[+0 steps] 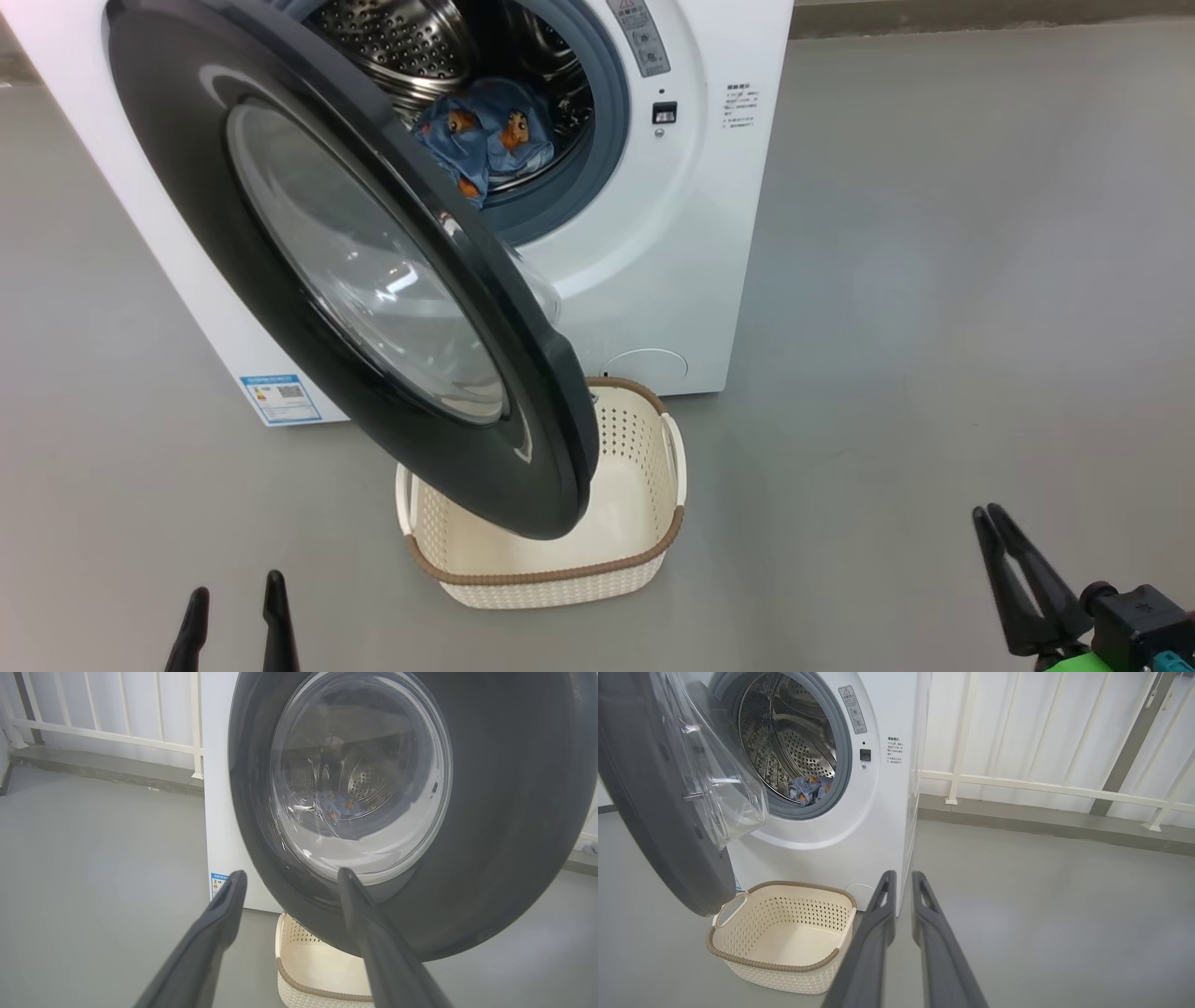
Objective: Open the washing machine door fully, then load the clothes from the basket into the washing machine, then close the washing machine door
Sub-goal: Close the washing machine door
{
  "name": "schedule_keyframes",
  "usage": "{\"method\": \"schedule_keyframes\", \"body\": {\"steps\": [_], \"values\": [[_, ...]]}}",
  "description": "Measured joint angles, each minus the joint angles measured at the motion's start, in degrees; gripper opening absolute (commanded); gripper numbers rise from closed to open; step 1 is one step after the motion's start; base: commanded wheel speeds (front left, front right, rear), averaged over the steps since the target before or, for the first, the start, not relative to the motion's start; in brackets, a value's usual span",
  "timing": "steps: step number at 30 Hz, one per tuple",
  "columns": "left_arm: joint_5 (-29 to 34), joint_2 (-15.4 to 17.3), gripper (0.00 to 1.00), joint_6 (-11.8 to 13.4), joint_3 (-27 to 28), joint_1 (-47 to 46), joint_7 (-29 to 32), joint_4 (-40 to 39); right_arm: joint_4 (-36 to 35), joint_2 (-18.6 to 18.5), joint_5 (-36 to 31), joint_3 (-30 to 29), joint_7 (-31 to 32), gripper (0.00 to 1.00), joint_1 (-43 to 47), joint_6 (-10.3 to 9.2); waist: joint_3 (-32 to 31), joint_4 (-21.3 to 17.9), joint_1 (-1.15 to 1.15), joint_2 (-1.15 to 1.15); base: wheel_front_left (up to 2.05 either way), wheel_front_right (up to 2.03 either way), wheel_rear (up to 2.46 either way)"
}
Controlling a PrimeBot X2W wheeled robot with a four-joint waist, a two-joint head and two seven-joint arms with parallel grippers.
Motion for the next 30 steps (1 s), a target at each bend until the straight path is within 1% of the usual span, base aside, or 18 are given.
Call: {"method": "schedule_keyframes", "body": {"steps": [4, 8, 16, 21, 25, 28, 30], "values": [[-0.16, 0.0, 1.0, 0.01, -0.16, 0.08, 0.0, 0.01, 0.74, -0.01, 0.13, -0.09, 0.0, 0.0, -0.01, 0.0, -0.14, 0.34, 0.0, 0.0, 0.0, 0.0, 0.0], [-0.16, 0.0, 1.0, 0.19, -0.32, 0.11, 0.0, 0.0, 0.91, 0.54, 2.19, 0.24, 0.0, 0.0, -0.31, 0.0, -0.12, 0.59, 0.0, 0.0, 0.0, 0.0, 0.0], [-0.22, 0.0, 1.0, 0.48, -1.51, 0.15, 0.0, -0.01, -5.02, 1.16, 5.34, 3.77, 0.0, 0.0, -6.22, 0.0, 0.14, 0.76, 0.0, 0.0, 0.0, 0.0, 0.0], [-0.24, -0.01, 1.0, 0.87, -2.38, 0.15, 0.0, -0.04, -10.69, 1.33, 7.2, 9.51, -0.01, 0.0, -12.18, 0.0, 0.32, 1.17, 0.0, 0.0, 0.0, 0.0, 0.0], [-0.24, -0.01, 1.0, 1.37, -2.87, 0.15, 0.0, -0.12, -15.45, 2.13, 8.17, 15.72, -0.01, 0.0, -18.66, 0.0, 0.43, 1.73, 0.0, 0.0, 0.0, 0.0, 0.0], [-0.24, -0.01, 1.0, 1.36, -3.66, 0.13, 0.0, -0.12, -17.26, 3.05, 9.77, 21.56, -0.02, 0.0, -22.54, 0.0, 0.55, 2.5, 0.0, 0.0, 0.0, 0.0, 0.0], [-0.24, -0.01, 1.0, 1.36, -4.21, 0.11, 0.0, -0.13, -17.14, 3.57, 10.44, 25.53, -0.02, 0.0, -23.97, 0.0, 0.63, 3.14, 0.0, 0.0, 0.0, 0.0, 0.0]]}}
